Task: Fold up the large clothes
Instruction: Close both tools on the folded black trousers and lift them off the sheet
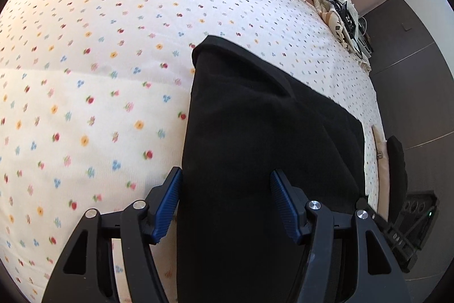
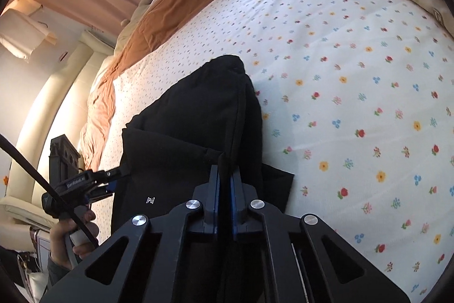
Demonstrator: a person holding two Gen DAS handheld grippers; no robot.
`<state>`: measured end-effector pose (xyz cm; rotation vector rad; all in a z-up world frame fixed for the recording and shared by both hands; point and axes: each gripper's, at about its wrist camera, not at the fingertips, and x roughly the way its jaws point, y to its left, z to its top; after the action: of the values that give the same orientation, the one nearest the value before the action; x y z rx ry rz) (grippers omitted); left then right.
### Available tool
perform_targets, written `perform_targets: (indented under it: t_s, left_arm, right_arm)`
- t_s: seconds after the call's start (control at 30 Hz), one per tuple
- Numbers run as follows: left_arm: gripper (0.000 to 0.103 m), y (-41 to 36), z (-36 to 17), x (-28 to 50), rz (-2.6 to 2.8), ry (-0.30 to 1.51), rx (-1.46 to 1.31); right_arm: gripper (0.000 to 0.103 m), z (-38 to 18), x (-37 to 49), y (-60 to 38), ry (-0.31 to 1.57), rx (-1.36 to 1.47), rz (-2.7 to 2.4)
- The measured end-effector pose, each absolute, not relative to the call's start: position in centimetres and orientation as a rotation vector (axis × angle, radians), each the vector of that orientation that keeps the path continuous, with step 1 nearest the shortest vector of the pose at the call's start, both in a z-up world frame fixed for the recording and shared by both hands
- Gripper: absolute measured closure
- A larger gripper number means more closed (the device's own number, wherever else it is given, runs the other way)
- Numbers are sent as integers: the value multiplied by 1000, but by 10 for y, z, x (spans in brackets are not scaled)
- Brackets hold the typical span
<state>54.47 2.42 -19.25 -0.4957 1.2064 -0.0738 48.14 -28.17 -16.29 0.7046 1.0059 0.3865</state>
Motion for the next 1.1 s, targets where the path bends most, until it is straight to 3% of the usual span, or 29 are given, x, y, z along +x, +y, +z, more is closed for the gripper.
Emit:
perform_targets:
  t_s: [0.47, 0.57, 0.63, 0.67, 1.1]
  left_arm:
    - [43, 6, -191, 578, -58, 1226, -396]
    - [43, 1, -186, 575, -65, 1221, -367]
    - [43, -2, -184, 574, -63, 1220, -345]
    - [43, -4, -183, 575, -62, 1219, -338]
    - [43, -8, -178, 577, -81, 1222, -342]
  right_arm:
    - [98, -180, 470, -297, 1024, 783, 373]
    - [84, -182, 470, -307, 1048, 833, 379]
    - [52, -181, 467, -313, 1044, 845, 376]
    - [32, -181, 466, -314, 1041, 853, 377]
    - [30, -212, 482, -310, 1151, 983, 575]
